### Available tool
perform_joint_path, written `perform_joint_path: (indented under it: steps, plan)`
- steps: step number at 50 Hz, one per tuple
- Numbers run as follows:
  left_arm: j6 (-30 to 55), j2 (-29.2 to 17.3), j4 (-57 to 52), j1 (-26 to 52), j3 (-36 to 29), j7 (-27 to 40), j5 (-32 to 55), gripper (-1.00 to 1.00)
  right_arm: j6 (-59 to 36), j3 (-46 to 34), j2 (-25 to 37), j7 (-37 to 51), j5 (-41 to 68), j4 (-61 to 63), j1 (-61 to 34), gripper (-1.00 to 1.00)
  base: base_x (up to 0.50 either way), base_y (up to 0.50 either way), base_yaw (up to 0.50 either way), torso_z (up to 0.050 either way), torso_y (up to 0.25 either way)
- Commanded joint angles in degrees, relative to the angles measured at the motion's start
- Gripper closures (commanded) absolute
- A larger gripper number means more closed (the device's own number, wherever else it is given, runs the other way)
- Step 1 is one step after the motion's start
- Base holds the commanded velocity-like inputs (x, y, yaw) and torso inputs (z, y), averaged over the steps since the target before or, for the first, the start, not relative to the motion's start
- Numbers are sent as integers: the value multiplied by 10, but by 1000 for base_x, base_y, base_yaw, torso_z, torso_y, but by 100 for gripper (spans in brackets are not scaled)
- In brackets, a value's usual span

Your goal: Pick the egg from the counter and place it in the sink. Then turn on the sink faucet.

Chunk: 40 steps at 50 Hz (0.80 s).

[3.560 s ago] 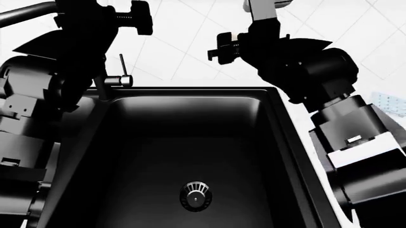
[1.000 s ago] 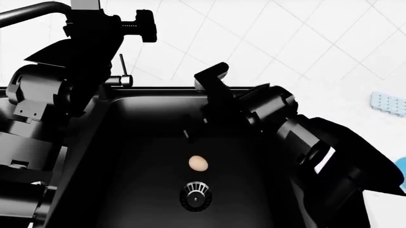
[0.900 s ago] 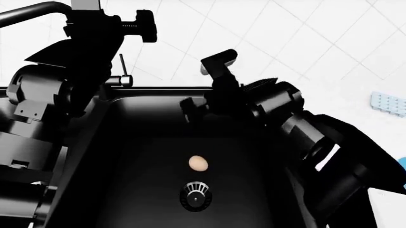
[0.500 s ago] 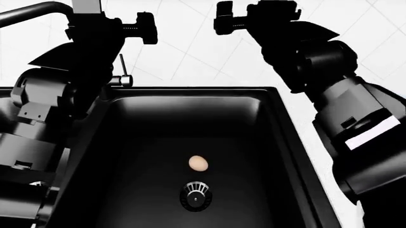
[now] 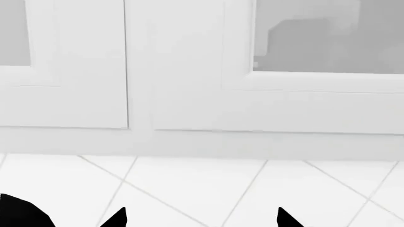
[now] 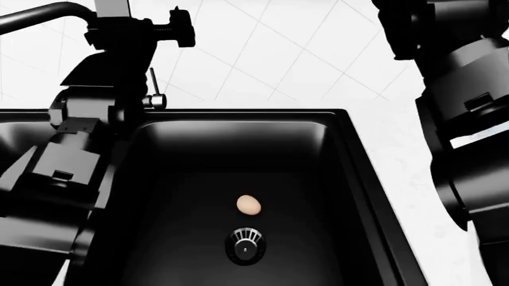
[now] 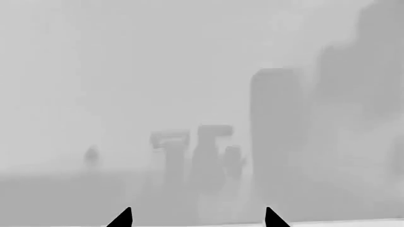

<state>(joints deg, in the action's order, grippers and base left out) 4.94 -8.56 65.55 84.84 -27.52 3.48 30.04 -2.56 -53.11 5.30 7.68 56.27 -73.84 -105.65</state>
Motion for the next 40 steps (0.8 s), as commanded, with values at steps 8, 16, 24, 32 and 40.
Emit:
perform_joint_path:
  steps: [8, 16, 24, 32, 40]
  plan:
    - [-94, 40, 94, -17, 174, -57, -172, -100, -29, 113, -7, -12, -131, -11, -67, -100, 0, 0, 0, 0, 0]
    - [-97, 49, 94, -30, 250, -87, -232, -100, -38, 163, -11, -22, -188, -11, -63, -100, 0, 0, 0, 0, 0]
    - [-96, 51, 94, -40, 286, -73, -272, -100, -45, 213, -13, -31, -238, -11, -63, -100, 0, 0, 0, 0, 0]
    - [-98, 50, 94, -56, 300, -60, -290, -100, -49, 256, -16, -40, -280, -11, -55, -100, 0, 0, 0, 0, 0]
    - [-101, 51, 94, -69, 307, -54, -295, -100, -52, 294, -22, -49, -317, -11, -49, -100, 0, 0, 0, 0, 0]
